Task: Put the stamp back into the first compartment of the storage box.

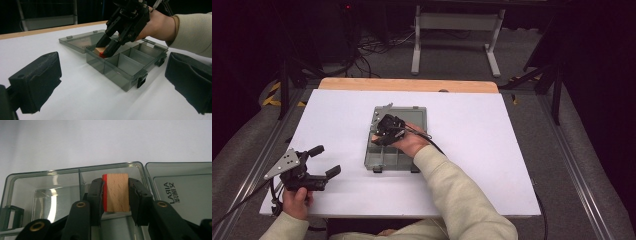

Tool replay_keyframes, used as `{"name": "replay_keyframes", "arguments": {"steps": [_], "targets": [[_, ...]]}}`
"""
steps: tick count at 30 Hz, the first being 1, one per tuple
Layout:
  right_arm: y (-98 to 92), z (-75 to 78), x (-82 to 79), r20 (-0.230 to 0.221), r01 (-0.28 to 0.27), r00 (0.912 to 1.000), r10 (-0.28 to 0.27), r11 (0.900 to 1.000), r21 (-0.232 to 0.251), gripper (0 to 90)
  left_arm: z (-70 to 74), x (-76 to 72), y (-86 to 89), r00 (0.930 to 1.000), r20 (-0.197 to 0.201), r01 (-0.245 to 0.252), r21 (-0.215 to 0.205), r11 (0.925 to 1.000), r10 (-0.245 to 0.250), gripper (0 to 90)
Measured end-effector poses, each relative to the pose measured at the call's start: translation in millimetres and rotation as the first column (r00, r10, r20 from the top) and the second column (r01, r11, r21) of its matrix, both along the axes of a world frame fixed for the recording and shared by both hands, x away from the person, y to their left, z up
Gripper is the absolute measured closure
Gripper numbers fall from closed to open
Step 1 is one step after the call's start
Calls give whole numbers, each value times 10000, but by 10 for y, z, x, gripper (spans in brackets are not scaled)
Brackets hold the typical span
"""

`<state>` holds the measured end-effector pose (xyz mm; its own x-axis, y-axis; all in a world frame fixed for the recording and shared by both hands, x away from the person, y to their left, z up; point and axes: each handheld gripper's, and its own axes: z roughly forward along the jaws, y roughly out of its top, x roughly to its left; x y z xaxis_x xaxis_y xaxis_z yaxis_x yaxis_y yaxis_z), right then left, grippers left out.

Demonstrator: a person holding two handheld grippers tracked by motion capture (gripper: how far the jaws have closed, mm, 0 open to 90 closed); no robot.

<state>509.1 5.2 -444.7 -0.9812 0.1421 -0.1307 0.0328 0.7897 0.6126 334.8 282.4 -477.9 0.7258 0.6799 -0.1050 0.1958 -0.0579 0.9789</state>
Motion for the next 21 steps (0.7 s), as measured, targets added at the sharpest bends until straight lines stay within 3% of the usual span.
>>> {"name": "replay_keyframes", "arguments": {"steps": [15, 21], "targets": [[-111, 151, -28, 211, 175, 9996, -183, 9992, 366, 545, 0, 0, -2, 10000, -14, -7, 20, 10000, 7, 15], [-194, 273, -82, 18, 323, 9995, -326, 9969, 723, 466, 0, 0, -3, 10000, -11, -10, 22, 10000, 10, 15]]}}
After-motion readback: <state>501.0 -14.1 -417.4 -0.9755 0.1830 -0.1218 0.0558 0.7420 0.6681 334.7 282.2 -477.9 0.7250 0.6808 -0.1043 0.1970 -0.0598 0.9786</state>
